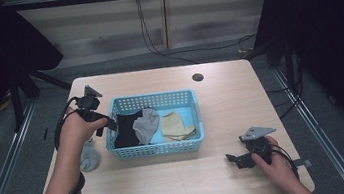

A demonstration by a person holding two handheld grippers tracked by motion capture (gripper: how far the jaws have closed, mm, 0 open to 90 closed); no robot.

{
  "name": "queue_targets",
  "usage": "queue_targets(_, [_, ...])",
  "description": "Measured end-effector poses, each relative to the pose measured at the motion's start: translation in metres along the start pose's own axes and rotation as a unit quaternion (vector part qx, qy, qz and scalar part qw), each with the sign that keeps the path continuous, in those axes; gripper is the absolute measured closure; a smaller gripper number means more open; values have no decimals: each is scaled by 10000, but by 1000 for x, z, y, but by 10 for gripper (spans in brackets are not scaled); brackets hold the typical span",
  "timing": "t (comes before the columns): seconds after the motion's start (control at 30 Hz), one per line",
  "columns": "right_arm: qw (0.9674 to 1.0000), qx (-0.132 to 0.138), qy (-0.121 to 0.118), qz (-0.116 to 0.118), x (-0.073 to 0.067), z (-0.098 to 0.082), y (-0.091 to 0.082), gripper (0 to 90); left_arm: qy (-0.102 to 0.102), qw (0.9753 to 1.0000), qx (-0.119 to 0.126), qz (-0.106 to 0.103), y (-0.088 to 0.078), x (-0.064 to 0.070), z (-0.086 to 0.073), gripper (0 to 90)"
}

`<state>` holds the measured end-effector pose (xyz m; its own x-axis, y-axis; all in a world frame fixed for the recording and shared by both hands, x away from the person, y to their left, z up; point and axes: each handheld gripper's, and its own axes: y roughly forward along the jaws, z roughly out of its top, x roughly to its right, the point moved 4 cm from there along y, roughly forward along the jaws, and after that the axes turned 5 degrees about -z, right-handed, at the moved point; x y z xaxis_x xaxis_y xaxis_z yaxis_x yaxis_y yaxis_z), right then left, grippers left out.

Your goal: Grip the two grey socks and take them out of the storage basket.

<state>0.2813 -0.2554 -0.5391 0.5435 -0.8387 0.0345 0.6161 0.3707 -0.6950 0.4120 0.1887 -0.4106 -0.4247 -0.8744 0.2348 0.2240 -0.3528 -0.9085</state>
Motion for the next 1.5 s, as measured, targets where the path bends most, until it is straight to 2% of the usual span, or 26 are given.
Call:
queue_targets(0.4, [10000, 5, -13, 1, 0, 0, 0, 117, 134, 9999, -44, -94, 13, 15, 9, 310])
queue_targets(1.0, [10000, 6, -10, 1, 0, 0, 0, 117, 270, 9991, -99, -308, 44, 40, 19, 316])
queue_targets(1.3, [10000, 6, -10, 3, 0, 0, 0, 117, 273, 9989, -133, -362, 58, 43, 20, 323])
queue_targets(1.5, [10000, 4, -11, 1, 0, 0, 0, 117, 202, 9990, -184, -344, 68, 44, 20, 344])
